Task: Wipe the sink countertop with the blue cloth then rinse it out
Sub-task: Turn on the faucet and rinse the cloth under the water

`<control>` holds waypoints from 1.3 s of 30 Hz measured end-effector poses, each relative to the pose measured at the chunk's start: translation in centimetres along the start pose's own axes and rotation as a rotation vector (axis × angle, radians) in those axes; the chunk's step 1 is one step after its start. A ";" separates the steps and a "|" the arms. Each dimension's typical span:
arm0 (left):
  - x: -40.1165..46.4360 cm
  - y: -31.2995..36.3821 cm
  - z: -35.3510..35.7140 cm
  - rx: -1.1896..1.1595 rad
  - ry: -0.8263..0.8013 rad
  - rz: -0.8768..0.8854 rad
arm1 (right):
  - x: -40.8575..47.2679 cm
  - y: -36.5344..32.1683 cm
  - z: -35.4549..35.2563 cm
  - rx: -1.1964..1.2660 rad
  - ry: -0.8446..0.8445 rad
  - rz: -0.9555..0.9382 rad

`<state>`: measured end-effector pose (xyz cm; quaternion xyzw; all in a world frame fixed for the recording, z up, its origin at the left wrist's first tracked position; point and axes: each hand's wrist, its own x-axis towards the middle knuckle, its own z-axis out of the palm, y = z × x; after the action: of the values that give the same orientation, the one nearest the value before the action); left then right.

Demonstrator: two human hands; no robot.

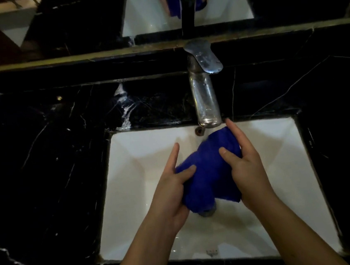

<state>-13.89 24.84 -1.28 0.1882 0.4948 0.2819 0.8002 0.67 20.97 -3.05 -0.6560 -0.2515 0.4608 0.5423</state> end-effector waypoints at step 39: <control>5.5 -1.4 1.6 0.292 0.157 0.452 | 2.6 3.0 2.6 -0.009 -0.041 -0.024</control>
<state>-10.14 27.20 -5.11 0.3845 0.5362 0.3927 0.6406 -0.95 23.54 -6.67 -0.6458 -0.2723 0.4666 0.5395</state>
